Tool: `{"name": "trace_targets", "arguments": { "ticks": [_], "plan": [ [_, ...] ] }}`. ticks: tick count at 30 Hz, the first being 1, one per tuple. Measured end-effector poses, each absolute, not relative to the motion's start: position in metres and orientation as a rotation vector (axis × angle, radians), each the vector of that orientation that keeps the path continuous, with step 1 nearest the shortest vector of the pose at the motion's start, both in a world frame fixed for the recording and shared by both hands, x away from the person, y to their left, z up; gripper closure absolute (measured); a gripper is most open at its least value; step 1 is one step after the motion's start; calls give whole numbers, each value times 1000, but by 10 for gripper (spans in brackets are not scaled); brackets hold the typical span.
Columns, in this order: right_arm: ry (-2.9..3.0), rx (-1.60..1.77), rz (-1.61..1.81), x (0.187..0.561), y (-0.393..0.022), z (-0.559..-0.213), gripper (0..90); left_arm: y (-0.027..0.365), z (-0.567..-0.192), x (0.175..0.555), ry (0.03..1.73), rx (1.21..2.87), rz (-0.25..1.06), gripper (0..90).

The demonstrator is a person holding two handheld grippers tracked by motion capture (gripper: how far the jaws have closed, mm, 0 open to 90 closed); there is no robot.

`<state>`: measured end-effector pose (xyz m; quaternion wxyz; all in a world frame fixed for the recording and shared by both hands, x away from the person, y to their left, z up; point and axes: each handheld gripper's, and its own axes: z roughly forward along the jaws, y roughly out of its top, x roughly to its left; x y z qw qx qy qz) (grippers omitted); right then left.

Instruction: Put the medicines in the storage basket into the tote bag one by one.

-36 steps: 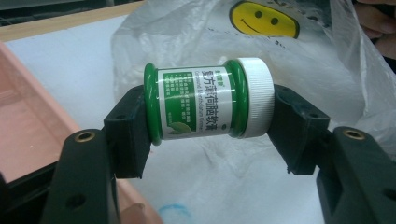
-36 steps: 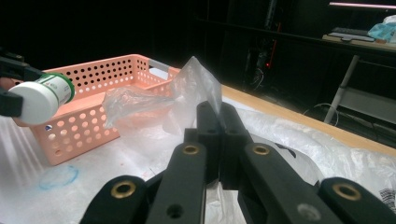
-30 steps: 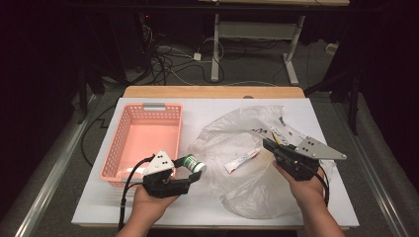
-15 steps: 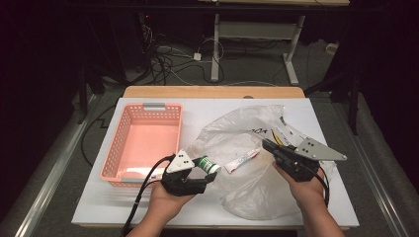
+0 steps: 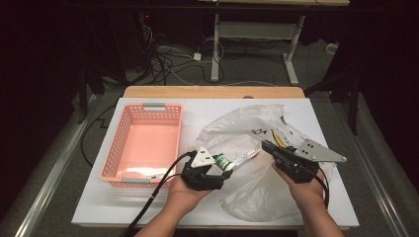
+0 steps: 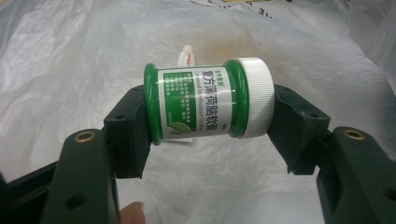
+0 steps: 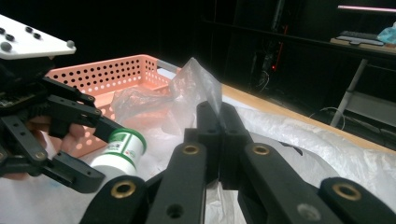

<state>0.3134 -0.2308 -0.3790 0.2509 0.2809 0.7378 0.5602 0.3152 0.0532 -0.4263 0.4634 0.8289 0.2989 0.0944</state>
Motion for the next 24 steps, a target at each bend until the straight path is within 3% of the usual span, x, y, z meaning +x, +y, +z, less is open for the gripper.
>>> {"name": "trace_targets", "arguments": {
  "ticks": [14,24],
  "plan": [
    [2021,759,1492,303,-232,-385,900,33,-432,323,696,2050,213,351],
    [2021,765,1492,303,-232,-386,900,-3,-455,339,687,2109,184,350]
  ]
}}
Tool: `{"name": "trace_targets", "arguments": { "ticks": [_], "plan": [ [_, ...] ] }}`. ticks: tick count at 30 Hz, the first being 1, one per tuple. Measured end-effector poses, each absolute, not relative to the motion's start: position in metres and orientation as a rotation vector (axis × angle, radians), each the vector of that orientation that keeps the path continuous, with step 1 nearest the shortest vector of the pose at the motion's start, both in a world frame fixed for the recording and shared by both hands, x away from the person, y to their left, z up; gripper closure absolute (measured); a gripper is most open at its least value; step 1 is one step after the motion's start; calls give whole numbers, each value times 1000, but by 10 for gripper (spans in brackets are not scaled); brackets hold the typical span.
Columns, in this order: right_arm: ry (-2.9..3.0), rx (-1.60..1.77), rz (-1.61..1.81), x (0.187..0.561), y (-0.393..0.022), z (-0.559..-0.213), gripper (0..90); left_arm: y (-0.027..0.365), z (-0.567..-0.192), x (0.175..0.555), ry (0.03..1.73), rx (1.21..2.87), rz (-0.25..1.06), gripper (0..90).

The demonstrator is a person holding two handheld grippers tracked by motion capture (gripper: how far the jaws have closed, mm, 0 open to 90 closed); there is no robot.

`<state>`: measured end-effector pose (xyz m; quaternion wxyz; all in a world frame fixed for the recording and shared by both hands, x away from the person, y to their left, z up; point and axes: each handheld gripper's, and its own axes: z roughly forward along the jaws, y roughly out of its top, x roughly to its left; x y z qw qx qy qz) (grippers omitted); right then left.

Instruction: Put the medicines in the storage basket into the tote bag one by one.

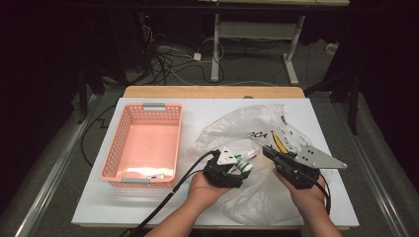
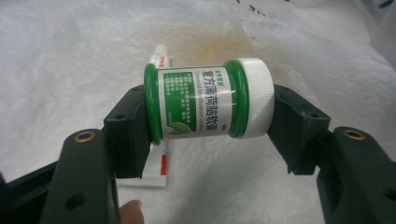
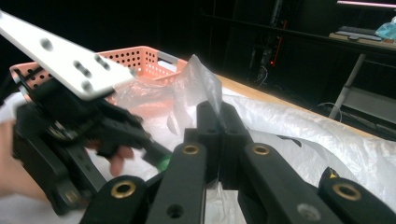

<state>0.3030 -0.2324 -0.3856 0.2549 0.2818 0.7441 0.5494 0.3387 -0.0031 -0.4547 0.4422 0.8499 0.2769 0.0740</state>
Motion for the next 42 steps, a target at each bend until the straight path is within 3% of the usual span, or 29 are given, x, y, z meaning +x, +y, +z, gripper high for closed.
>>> {"name": "trace_targets", "arguments": {
  "ticks": [10,12,23,32,42],
  "plan": [
    [2012,770,1503,304,-235,-385,900,-52,-467,364,672,2149,156,346],
    [2011,770,1499,305,-236,-384,900,-56,-465,366,692,2131,171,267],
    [2014,760,1504,304,-233,-384,900,-26,-465,349,709,2138,168,251],
    [2020,761,1497,306,-232,-385,900,-4,-468,341,701,2146,161,354],
    [2022,760,1497,305,-231,-385,900,8,-468,331,703,2133,144,406]
  ]
}}
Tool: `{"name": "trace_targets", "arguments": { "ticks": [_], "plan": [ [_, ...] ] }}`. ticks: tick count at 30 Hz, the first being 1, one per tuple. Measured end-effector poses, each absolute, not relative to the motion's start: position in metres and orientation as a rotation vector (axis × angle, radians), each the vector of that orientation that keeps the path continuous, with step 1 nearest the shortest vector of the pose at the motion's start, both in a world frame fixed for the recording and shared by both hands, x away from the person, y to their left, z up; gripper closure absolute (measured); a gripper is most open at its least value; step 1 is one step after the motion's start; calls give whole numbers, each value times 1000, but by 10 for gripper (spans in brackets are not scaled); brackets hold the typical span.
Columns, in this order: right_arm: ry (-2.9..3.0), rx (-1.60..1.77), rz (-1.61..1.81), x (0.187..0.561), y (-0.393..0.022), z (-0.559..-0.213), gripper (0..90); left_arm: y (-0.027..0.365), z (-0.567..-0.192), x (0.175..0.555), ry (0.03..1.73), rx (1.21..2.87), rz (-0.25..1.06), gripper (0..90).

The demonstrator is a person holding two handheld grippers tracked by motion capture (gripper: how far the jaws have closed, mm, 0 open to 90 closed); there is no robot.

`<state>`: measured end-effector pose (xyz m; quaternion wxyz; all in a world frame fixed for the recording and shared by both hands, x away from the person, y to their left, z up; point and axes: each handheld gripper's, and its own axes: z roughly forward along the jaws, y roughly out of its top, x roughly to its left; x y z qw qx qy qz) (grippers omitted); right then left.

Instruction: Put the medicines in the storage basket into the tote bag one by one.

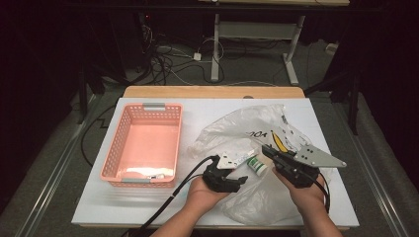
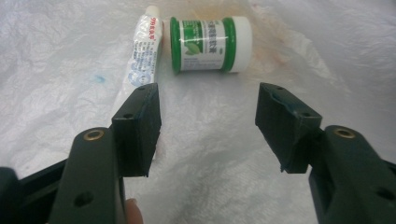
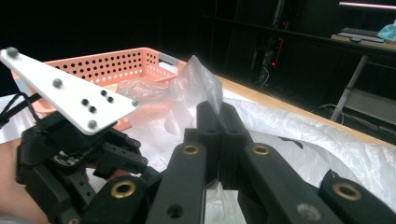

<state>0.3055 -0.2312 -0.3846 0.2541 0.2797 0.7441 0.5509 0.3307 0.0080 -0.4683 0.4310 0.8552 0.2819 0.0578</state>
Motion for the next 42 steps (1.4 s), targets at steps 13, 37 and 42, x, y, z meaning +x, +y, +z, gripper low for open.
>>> {"name": "trace_targets", "arguments": {
  "ticks": [13,37,42],
  "plan": [
    [2018,759,1498,305,-232,-384,900,40,-456,305,707,2086,150,523],
    [2004,760,1499,306,-234,-382,900,135,-428,282,844,2006,304,448],
    [2003,763,1501,306,-235,-381,900,150,-428,283,899,1993,312,336]
  ]
}}
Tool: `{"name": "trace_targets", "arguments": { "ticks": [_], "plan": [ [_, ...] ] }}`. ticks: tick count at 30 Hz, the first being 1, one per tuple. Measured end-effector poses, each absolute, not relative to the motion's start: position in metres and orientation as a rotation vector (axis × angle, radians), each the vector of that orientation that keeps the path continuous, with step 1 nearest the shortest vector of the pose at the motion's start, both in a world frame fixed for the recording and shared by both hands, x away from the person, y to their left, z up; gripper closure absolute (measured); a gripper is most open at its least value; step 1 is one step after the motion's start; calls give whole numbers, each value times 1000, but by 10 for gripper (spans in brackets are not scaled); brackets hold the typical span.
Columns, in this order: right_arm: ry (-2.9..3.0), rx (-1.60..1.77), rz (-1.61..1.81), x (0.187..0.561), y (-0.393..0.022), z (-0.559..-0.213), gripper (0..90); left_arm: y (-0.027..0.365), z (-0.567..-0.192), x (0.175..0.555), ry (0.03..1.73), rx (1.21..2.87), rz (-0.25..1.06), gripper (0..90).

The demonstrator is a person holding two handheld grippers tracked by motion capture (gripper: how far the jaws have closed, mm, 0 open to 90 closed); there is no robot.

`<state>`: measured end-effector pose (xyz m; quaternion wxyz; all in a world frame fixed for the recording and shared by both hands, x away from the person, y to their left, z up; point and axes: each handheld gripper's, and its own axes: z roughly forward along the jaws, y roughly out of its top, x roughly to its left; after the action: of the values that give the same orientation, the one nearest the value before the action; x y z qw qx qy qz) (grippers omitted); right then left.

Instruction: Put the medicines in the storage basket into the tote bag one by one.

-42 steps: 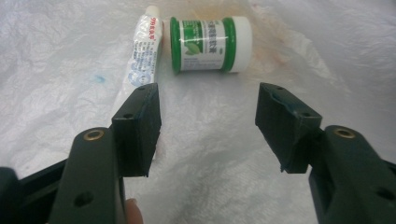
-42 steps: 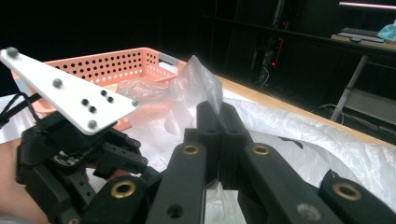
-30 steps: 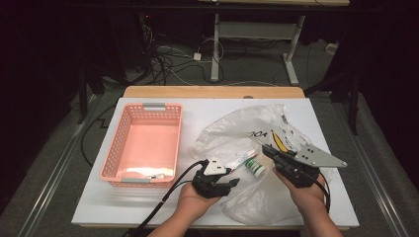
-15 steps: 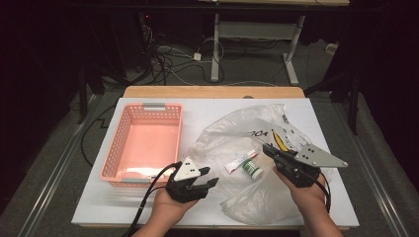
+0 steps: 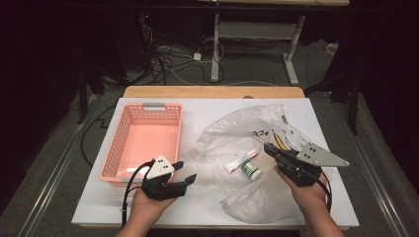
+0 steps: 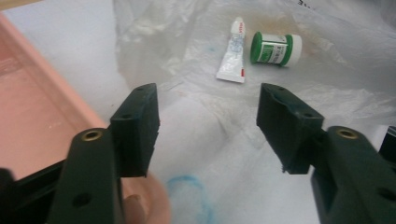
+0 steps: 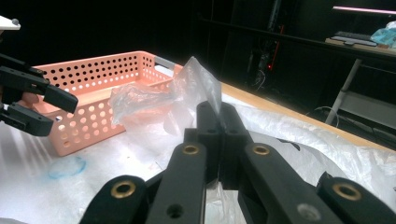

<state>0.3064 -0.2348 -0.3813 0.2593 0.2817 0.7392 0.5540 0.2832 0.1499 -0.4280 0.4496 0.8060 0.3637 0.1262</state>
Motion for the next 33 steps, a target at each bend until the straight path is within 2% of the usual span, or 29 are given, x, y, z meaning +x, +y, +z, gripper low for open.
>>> {"name": "trace_targets", "arguments": {
  "ticks": [2,4,12,17,25,29,33],
  "plan": [
    [2003,762,1500,306,-235,-381,900,156,-426,283,914,1980,325,329],
    [2006,761,1500,306,-235,-381,900,162,-424,285,934,1973,327,285],
    [2007,761,1500,306,-235,-381,900,189,-422,288,1008,1953,371,288],
    [2007,755,1497,307,-235,-381,900,210,-420,289,1065,1927,406,346],
    [2002,767,1504,313,-233,-382,900,233,-423,288,1140,1897,380,460],
    [2012,773,1500,316,-230,-384,900,238,-424,286,1152,1887,380,524],
    [2020,766,1490,317,-228,-385,900,232,-420,287,1192,1916,426,538]
  ]
}}
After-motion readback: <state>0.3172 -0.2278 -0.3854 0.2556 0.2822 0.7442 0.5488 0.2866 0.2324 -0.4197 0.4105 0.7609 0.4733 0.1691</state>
